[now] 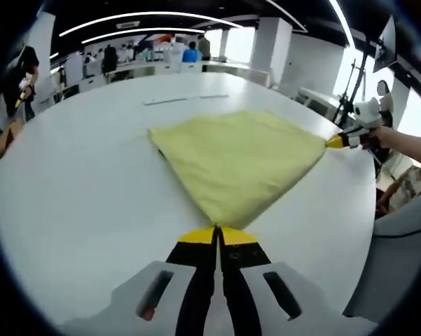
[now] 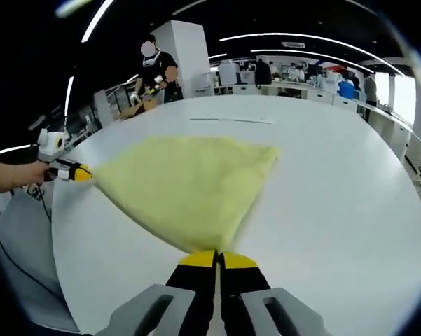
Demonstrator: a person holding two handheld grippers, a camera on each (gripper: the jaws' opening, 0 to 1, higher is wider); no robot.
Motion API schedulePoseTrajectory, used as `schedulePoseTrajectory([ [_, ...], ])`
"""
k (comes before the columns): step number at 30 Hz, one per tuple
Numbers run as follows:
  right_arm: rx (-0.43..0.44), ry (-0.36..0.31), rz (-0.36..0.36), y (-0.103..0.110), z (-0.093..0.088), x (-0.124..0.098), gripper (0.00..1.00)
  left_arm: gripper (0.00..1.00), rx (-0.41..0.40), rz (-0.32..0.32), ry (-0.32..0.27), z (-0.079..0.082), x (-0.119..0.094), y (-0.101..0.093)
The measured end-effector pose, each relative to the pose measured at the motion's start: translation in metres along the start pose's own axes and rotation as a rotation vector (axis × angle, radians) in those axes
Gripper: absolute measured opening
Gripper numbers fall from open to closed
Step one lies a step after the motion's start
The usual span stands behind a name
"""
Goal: Fold the garment on the visible template until the final outline fits inside the template.
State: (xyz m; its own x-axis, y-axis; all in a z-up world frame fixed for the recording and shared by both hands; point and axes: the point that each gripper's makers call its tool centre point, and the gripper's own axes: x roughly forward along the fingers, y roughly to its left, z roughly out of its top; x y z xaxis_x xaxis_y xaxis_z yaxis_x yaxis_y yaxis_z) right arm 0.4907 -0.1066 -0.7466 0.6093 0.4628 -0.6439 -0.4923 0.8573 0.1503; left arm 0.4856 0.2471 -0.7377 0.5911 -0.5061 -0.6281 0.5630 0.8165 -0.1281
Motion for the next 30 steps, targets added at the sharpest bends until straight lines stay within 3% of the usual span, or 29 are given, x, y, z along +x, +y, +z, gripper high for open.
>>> schedulePoseTrajectory([
  [30, 0.016, 0.040, 0.010, 0.006, -0.027, -0.028, 0.00, 0.00, 0.024, -0.062, 0.033, -0.017, -0.011, -0.030],
])
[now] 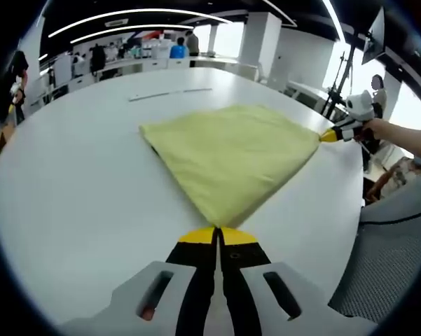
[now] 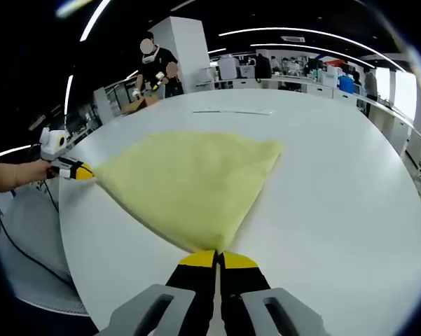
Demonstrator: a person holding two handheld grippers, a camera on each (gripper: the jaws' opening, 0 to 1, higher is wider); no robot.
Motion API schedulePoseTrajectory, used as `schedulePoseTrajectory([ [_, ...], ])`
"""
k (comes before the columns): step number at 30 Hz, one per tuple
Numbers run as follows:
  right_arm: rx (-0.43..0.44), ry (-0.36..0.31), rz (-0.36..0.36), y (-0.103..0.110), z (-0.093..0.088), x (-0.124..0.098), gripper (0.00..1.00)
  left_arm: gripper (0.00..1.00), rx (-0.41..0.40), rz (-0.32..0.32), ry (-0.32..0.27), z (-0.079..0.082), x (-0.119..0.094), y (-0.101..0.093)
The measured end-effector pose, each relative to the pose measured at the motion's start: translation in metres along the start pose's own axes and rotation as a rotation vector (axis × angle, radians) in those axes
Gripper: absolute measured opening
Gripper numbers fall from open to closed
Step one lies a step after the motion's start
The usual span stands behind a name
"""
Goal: Fold the garment on the visible template until the final outline fits inside the template.
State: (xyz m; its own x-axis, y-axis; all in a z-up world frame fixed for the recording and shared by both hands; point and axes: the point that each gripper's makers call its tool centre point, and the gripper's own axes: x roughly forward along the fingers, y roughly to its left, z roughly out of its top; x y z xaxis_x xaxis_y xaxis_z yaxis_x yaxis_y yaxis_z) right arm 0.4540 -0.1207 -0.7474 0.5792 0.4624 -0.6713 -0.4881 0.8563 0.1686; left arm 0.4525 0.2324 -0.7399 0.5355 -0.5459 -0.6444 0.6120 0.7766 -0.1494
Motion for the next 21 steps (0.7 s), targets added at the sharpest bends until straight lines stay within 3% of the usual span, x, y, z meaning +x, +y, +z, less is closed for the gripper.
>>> schedulePoseTrajectory([
  [21, 0.007, 0.018, -0.006, 0.003, -0.015, -0.013, 0.00, 0.00, 0.019, -0.024, 0.018, -0.010, -0.007, -0.018],
])
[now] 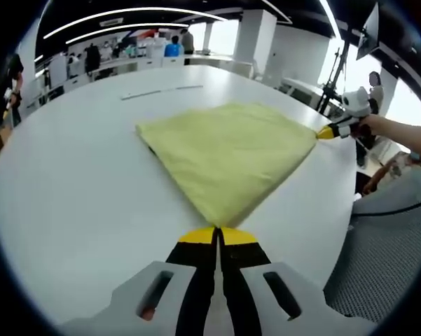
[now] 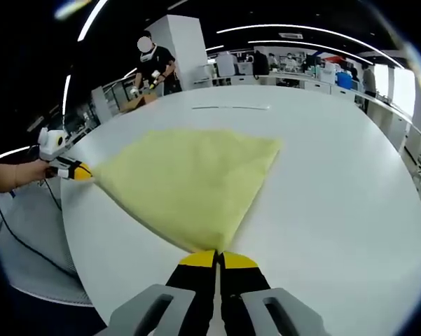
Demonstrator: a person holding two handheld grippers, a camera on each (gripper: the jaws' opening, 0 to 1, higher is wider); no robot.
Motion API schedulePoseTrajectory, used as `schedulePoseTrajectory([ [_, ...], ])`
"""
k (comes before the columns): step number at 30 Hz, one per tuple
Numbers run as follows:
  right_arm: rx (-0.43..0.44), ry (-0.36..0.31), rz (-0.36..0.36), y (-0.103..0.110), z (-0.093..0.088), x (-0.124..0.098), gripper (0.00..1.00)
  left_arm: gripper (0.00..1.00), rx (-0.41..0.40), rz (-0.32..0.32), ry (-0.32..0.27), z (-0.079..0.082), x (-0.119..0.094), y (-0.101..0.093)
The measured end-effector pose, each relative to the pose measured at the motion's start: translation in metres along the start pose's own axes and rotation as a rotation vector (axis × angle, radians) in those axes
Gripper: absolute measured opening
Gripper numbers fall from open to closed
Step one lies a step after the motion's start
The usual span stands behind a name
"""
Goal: Fold the garment on the visible template until the final outline fits inside the template.
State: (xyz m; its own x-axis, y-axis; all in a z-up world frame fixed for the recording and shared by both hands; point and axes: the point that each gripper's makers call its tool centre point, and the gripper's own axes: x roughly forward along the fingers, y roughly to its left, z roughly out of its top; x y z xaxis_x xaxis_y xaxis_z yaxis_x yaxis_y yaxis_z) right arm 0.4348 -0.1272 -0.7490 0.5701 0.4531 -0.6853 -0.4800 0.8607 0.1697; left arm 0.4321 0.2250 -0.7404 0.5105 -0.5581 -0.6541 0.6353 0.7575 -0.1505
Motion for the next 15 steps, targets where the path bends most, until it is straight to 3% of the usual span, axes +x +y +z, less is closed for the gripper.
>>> schedulePoseTrajectory([
  [15, 0.013, -0.001, -0.002, 0.0020, -0.0047, -0.0036, 0.00, 0.00, 0.008, 0.013, 0.001, -0.0042, -0.0016, -0.0033],
])
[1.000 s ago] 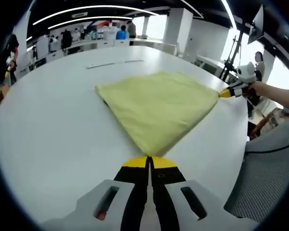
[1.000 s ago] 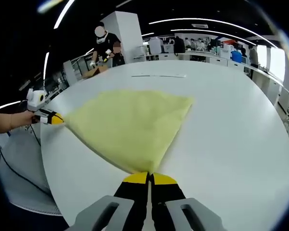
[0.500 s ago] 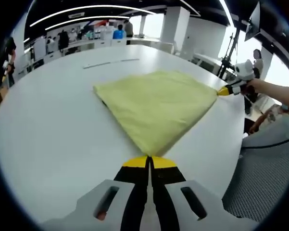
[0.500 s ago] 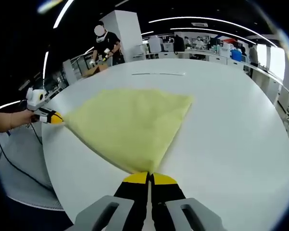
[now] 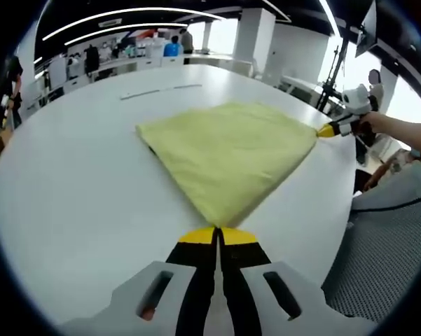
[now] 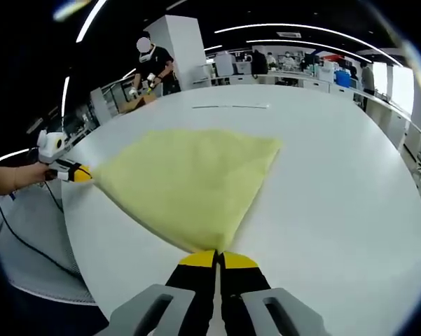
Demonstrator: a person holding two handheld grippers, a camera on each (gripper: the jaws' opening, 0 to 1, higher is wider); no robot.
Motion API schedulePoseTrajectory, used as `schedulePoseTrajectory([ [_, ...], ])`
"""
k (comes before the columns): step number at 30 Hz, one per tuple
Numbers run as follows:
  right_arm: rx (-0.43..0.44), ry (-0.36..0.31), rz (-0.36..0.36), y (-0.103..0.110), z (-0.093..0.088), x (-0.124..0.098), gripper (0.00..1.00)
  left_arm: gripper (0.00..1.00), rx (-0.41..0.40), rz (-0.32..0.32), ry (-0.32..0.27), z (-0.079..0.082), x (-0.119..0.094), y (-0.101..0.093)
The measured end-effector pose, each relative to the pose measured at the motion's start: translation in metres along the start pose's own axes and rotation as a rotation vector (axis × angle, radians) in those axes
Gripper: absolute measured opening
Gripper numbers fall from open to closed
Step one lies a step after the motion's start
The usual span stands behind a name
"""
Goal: Fold the garment on the visible template until the final outline fits inside the template.
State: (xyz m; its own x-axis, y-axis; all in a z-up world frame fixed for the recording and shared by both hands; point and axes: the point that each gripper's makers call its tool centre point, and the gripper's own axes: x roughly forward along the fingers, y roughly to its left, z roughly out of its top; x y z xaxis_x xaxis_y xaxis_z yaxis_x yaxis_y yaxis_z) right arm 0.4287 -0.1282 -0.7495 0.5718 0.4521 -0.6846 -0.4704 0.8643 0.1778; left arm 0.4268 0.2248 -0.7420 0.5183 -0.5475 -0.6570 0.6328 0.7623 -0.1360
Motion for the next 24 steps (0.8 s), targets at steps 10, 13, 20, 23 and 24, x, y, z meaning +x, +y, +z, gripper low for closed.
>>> schedulePoseTrajectory([
  [10, -0.026, 0.008, -0.017, 0.001, 0.000, 0.001, 0.00, 0.00, -0.022, 0.012, -0.004, -0.001, 0.002, 0.002],
  [13, -0.026, 0.002, -0.018, 0.001, 0.001, 0.001, 0.05, 0.00, -0.021, 0.019, -0.009, -0.001, 0.002, 0.003],
  [20, -0.008, -0.033, -0.009, 0.006, 0.008, 0.001, 0.24, 0.20, -0.050, 0.034, -0.044, 0.007, 0.003, 0.003],
  [23, -0.013, -0.055, -0.008, 0.010, 0.015, -0.001, 0.32, 0.30, -0.052, 0.038, -0.068, 0.015, 0.002, 0.001],
  [24, -0.014, -0.061, -0.006, 0.011, 0.018, -0.002, 0.36, 0.34, -0.051, 0.041, -0.072, 0.018, 0.002, 0.001],
])
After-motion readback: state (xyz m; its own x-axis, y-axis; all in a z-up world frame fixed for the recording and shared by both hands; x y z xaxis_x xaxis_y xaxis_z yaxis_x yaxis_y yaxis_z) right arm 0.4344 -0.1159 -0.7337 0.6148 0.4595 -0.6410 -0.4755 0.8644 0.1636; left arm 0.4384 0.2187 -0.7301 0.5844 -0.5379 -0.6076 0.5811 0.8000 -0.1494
